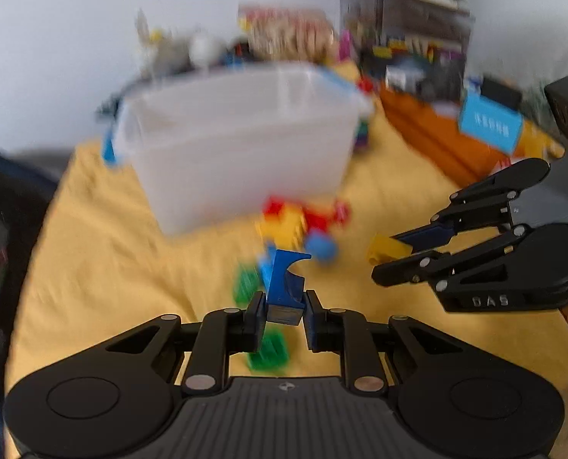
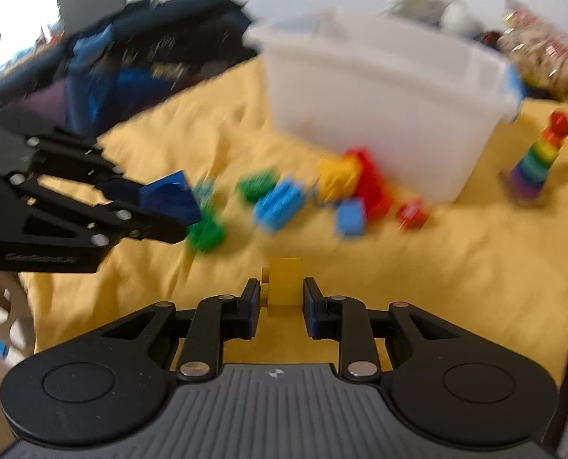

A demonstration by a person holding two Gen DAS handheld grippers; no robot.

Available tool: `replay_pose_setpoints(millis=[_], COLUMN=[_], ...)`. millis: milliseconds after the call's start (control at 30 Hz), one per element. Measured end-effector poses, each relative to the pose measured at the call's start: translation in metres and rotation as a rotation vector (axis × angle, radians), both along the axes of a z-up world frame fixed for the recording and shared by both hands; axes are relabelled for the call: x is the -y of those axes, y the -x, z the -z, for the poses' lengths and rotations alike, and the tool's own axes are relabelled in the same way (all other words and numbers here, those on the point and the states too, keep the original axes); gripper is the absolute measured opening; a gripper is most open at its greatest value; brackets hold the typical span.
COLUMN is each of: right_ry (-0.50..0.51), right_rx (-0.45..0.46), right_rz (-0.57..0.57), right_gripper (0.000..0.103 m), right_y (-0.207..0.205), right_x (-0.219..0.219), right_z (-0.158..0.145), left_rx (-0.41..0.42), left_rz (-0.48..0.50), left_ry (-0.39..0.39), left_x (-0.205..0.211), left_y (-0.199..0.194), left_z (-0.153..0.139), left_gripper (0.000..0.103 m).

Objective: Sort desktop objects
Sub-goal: 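Carry both bricks over the bin and open both grippers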

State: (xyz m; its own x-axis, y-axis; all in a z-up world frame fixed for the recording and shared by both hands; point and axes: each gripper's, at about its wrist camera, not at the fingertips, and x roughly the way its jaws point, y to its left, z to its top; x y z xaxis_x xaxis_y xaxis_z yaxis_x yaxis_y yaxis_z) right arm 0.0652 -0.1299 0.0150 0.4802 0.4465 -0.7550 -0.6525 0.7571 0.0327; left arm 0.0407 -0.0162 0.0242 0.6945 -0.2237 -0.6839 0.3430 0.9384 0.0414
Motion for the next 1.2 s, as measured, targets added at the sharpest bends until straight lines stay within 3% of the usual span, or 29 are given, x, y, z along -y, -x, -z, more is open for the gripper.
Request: replay_pose_setpoints(millis=[100,367,567,700,767,867,1067,1133,1200], right_ry=[-0.007,-0.006,0.031,0.068,0.073,0.072,0.05,0.014,-0.021], right_rx=[0.091,0.285,0.277,0.205,0.16,0.145,0.181,0.205,0.231], right_rz=[0.03,0.113,0.193,0.209,0.22,0.245,0.247,0.241,0.242], right_gripper=[0.026,0.026,0.026,0.027,0.03,0.038,0.041,0.043,0.048], right_y=[-0.022,-0.09,-0.138,-0.163,-0.169,-0.168,-0.158,-0.153,-0.143], right_x=[0.003,-0.007,-0.036,-0.045,-0.045,-0.042,-0.031,-0.025,-0.017], right_z=[-0.028,-0.089,-0.094,-0.07,-0.058,-0.048,-0.06,-0.069,-0.078], left_rx=[0.102,0.259,0.167,0.017,-0.022,-0.005,0.093,0.132,0.181], left_rz=[-0.019,-0.108,-0.15,-0.159,-0.173,-0.197,-0.184,-0.19,-0.184], left_ry=[-0.057,-0.028,-0.036,-0.067,-0.058,-0.027,-0.024,0.002,0.045], left_x=[-0.003,-0.017,-0.018,-0.014,-0.014,-0.017,-0.015,-0.014,-0.015], left_y=[-0.026,-0.107,-0.172,-0.194,-0.195,-0.187,-0.153,-0.137,-0.112], left_z=[-0.026,-0.087,-0.061,-0.022,-0.011,-0.012,-0.038,-0.051,-0.058], left_gripper=[0.024,0.024,0.023,0.025,0.027,0.048,0.05,0.056,0.069])
